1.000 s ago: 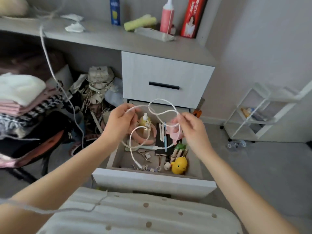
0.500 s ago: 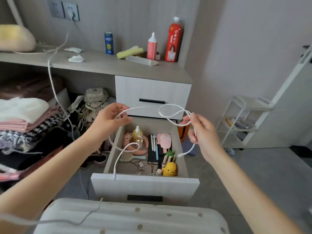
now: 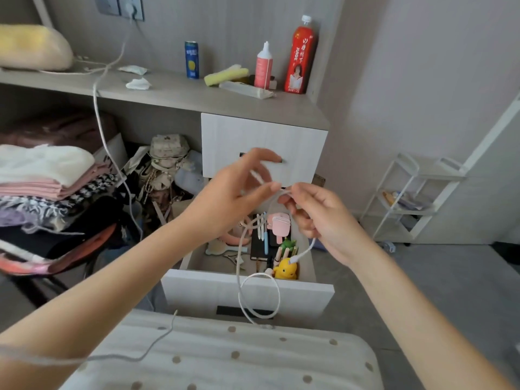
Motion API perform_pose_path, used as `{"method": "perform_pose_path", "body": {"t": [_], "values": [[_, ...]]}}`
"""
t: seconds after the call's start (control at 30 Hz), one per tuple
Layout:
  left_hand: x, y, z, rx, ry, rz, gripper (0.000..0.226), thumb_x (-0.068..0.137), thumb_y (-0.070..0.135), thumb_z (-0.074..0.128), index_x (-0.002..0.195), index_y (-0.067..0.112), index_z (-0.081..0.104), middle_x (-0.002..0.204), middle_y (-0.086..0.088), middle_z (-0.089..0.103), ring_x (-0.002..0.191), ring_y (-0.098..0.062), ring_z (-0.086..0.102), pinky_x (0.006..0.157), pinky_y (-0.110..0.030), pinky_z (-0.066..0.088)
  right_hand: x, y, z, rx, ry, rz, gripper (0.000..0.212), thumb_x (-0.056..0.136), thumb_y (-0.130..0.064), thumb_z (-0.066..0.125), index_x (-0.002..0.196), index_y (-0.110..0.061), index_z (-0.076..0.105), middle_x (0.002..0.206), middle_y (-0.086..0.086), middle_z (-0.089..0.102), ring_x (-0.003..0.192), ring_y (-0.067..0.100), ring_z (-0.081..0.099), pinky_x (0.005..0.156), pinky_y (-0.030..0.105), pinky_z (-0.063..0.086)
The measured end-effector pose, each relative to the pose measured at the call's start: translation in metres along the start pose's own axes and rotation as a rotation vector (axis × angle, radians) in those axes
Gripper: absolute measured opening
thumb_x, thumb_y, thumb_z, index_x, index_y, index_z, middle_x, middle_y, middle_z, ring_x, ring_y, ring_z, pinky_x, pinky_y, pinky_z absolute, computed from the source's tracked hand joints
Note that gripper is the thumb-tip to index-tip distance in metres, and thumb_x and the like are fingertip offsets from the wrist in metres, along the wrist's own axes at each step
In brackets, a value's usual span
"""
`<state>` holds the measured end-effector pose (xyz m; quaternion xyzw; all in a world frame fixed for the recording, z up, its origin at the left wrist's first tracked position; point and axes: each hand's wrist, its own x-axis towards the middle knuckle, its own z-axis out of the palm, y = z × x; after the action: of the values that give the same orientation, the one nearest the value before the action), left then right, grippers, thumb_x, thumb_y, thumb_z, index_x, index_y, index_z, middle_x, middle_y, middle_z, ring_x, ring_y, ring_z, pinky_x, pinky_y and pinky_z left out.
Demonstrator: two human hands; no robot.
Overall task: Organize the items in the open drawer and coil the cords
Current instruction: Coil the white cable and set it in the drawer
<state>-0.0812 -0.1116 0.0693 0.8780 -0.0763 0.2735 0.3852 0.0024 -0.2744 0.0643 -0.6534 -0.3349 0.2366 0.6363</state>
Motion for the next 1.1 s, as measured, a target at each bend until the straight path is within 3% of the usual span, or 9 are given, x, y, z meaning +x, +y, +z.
{"method": "perform_pose_path", "body": {"t": [0.07, 0.13, 0.33, 0.53, 0.6, 0.73, 0.87, 0.97, 1.1], "values": [[0.000, 0.004, 0.004, 0.116, -0.046, -0.003, 0.024, 0.093, 0.034, 0.051, 0.088, 0.013, 0.061, 0.063, -0.002, 0.056, 0.049, -0.005, 0.046, 0.049, -0.024, 0.039, -0.001, -0.001, 0.004, -0.076, 0.017, -0.022, 0.033, 0.094, -0.029, 0.046, 0.095, 0.001, 0.061, 0.065, 0.001, 0.043, 0.043, 0.005, 0.028, 0.037, 0.015, 0.023], [-0.001, 0.003, 0.007, 0.095, -0.037, -0.070, 0.038, 0.094, 0.033, 0.051, 0.070, 0.004, 0.054, 0.052, -0.004, 0.043, 0.044, -0.009, 0.035, 0.046, -0.024, 0.031, -0.003, -0.003, 0.007, -0.114, 0.021, -0.039, 0.030, 0.094, -0.029, 0.047, 0.098, -0.004, 0.064, 0.064, -0.001, 0.046, 0.042, 0.005, 0.030, 0.037, 0.015, 0.025], [-0.003, -0.017, -0.003, -0.742, 0.184, -0.568, 0.037, 0.098, 0.032, 0.043, 0.066, 0.014, 0.047, 0.050, 0.008, 0.028, 0.042, -0.007, 0.023, 0.039, -0.015, 0.023, -0.008, 0.005, 0.000, -0.136, 0.110, -0.080, 0.024, 0.097, -0.021, 0.045, 0.088, -0.013, 0.065, 0.060, -0.005, 0.058, 0.049, 0.010, 0.053, 0.047, 0.022, 0.048], [-0.010, -0.046, -0.021, -1.501, 0.503, -0.647, 0.043, 0.099, 0.042, 0.036, 0.064, 0.017, 0.043, 0.051, 0.008, 0.034, 0.043, -0.004, 0.037, 0.050, -0.016, 0.044, -0.014, 0.019, -0.014, -0.238, 0.252, -0.074, 0.034, 0.100, -0.022, 0.040, 0.073, -0.009, 0.057, 0.060, -0.004, 0.061, 0.058, 0.009, 0.059, 0.053, 0.020, 0.048], [-0.014, -0.056, -0.027, -1.460, 0.592, -0.702, 0.040, 0.097, 0.043, 0.041, 0.066, 0.017, 0.042, 0.052, 0.007, 0.039, 0.046, -0.005, 0.044, 0.063, -0.020, 0.052, -0.017, 0.025, -0.016, -0.252, 0.312, -0.109, 0.037, 0.100, -0.023, 0.039, 0.069, -0.011, 0.053, 0.053, -0.006, 0.052, 0.052, 0.008, 0.047, 0.054, 0.016, 0.042], [-0.021, -0.074, -0.034, -1.313, 0.664, -0.854, 0.022, 0.101, 0.024, 0.040, 0.081, 0.016, 0.043, 0.055, 0.006, 0.039, 0.046, -0.004, 0.045, 0.058, -0.024, 0.053, -0.022, 0.022, -0.023, 0.002, 0.377, -0.155, 0.033, 0.094, -0.034, 0.040, 0.072, -0.013, 0.052, 0.047, -0.007, 0.041, 0.060, 0.016, 0.043, 0.067, 0.013, 0.043], [-0.029, -0.074, -0.034, -0.943, 0.225, -1.037, 0.011, 0.097, 0.014, 0.046, 0.097, 0.004, 0.051, 0.078, -0.008, 0.061, 0.060, -0.013, 0.066, 0.061, -0.027, 0.059, -0.024, 0.003, -0.021, 0.235, 0.077, -0.099, 0.030, 0.091, -0.036, 0.038, 0.094, -0.013, 0.057, 0.051, -0.004, 0.031, 0.050, 0.017, 0.039, 0.061, 0.027, 0.045], [-0.030, -0.063, -0.025, -0.560, -0.042, -1.104, 0.052, 0.095, 0.035, 0.049, 0.135, 0.002, 0.040, 0.123, -0.017, 0.058, 0.103, -0.025, 0.064, 0.085, -0.036, 0.054, -0.023, -0.013, -0.010, 0.210, -0.110, -0.099, 0.025, 0.093, -0.033, 0.040, 0.106, -0.022, 0.058, 0.057, -0.004, 0.025, 0.045, 0.010, 0.024, 0.045, 0.020, 0.032], [-0.025, -0.027, -0.013, -0.464, -0.240, -0.713, 0.074, 0.081, 0.071, 0.041, 0.134, 0.020, 0.046, 0.117, 0.013, 0.060, 0.123, -0.008, 0.049, 0.111, -0.033, 0.030, -0.014, -0.021, 0.008, 0.107, -0.166, -0.160, 0.019, 0.093, -0.027, 0.045, 0.106, -0.021, 0.057, 0.061, -0.007, 0.038, 0.049, 0.007, 0.026, 0.042, 0.016, 0.024]]}}
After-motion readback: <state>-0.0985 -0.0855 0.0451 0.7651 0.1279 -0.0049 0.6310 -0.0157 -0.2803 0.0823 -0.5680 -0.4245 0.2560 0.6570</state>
